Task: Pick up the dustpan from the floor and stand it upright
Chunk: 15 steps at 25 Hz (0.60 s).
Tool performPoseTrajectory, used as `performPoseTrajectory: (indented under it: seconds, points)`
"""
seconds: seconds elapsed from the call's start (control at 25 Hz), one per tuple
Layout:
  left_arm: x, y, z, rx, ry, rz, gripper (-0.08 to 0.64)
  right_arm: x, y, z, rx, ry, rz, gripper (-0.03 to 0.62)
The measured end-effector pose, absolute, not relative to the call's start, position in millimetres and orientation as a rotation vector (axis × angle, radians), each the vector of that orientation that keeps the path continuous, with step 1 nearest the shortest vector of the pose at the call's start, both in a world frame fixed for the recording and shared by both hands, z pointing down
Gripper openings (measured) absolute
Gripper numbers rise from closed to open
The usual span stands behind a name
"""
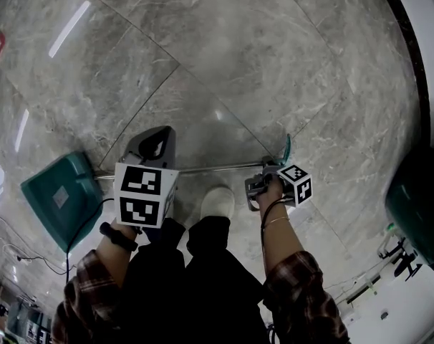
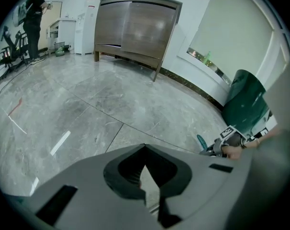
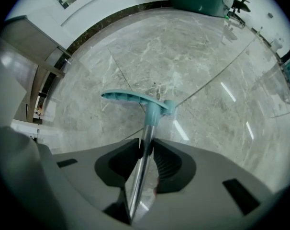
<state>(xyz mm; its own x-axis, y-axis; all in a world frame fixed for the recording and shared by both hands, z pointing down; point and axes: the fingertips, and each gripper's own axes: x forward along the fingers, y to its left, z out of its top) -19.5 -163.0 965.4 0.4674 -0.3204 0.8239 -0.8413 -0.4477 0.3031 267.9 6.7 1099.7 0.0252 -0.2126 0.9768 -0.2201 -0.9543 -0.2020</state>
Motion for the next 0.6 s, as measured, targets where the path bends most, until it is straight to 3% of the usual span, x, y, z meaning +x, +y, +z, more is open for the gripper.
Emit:
performPoseTrajectory:
  seconds: [0.6]
  points:
    - [-5, -159, 854, 1.977, -0.960, 0.819, 0.002, 311, -53, 935, 2.581, -0.519, 2.014, 0.080]
